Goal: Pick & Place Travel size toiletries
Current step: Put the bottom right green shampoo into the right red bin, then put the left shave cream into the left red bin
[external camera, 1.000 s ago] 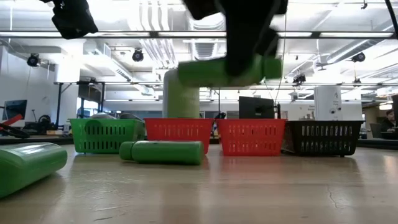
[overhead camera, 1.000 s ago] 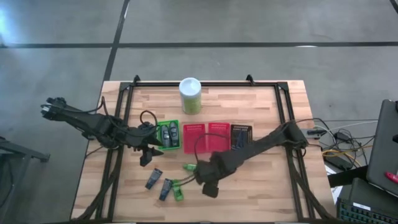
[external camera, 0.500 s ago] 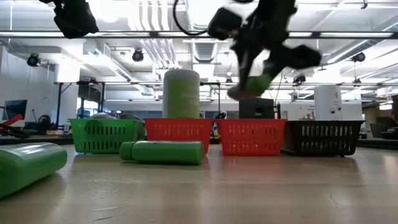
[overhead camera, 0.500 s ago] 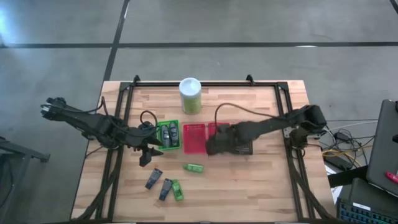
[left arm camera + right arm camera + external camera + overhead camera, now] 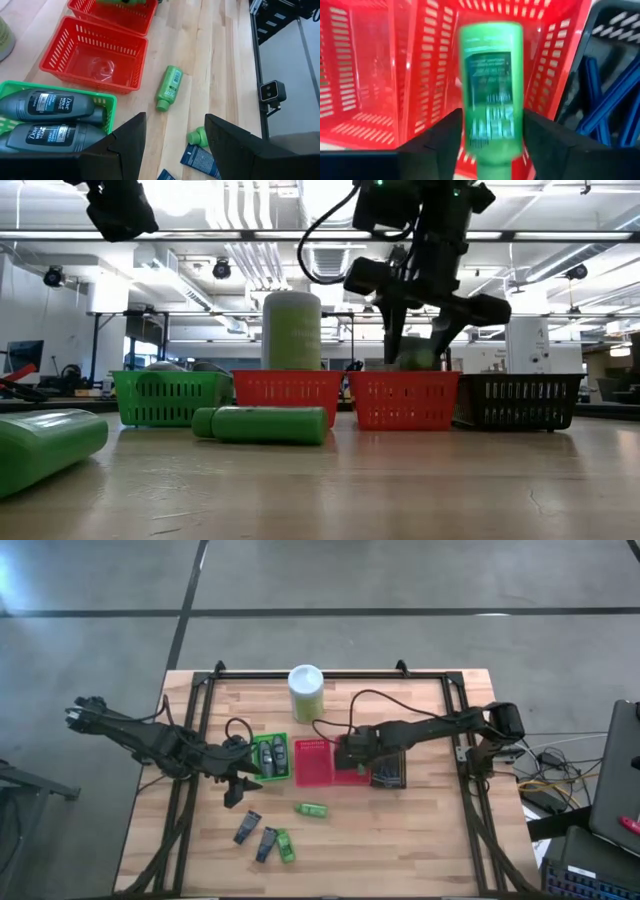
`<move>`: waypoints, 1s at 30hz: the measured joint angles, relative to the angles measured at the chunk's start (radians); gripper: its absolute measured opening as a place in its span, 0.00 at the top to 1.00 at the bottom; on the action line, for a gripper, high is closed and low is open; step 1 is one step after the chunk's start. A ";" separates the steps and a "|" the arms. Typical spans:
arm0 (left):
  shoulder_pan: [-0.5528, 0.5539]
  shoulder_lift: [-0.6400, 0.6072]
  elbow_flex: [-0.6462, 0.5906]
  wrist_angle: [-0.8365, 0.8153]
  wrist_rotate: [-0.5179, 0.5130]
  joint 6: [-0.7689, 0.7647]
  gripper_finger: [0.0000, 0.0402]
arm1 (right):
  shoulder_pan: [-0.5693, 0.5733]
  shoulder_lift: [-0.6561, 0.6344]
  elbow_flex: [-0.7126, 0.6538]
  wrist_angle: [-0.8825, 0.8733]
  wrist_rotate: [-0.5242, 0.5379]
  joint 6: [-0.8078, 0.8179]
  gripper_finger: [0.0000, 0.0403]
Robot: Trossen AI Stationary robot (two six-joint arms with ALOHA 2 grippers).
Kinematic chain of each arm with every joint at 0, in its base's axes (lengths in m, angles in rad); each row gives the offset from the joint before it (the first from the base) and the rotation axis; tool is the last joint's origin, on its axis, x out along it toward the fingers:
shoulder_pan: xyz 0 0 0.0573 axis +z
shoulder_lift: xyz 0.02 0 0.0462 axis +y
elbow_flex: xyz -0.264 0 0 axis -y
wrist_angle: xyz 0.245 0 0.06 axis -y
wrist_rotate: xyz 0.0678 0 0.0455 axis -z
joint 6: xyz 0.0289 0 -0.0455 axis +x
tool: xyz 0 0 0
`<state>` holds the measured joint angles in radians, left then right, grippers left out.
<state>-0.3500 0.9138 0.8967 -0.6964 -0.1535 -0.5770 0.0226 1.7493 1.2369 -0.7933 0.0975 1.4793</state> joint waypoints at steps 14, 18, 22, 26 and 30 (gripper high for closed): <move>-0.027 0.004 -0.002 -0.312 0.068 -0.147 0.49 | 0.026 -0.001 0.106 -0.088 0.090 -0.107 0.22; -0.103 0.012 -0.038 -0.332 0.067 -0.356 0.49 | 0.035 0.000 0.139 -0.124 0.090 -0.149 0.19; -0.209 0.061 -0.090 -0.316 0.078 -0.562 0.49 | 0.040 -0.001 0.156 -0.132 0.088 -0.206 0.16; -0.279 0.143 -0.130 -0.193 0.091 -0.750 0.44 | 0.045 -0.002 0.176 -0.146 0.086 -0.271 0.13; -0.300 0.247 -0.134 -0.047 0.092 -0.791 0.34 | 0.050 -0.002 0.201 -0.162 0.087 -0.336 0.11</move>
<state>-0.6502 1.1609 0.7625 -0.7436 -0.0616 -1.3680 0.0723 1.7470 1.4377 -0.9549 0.1849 1.1431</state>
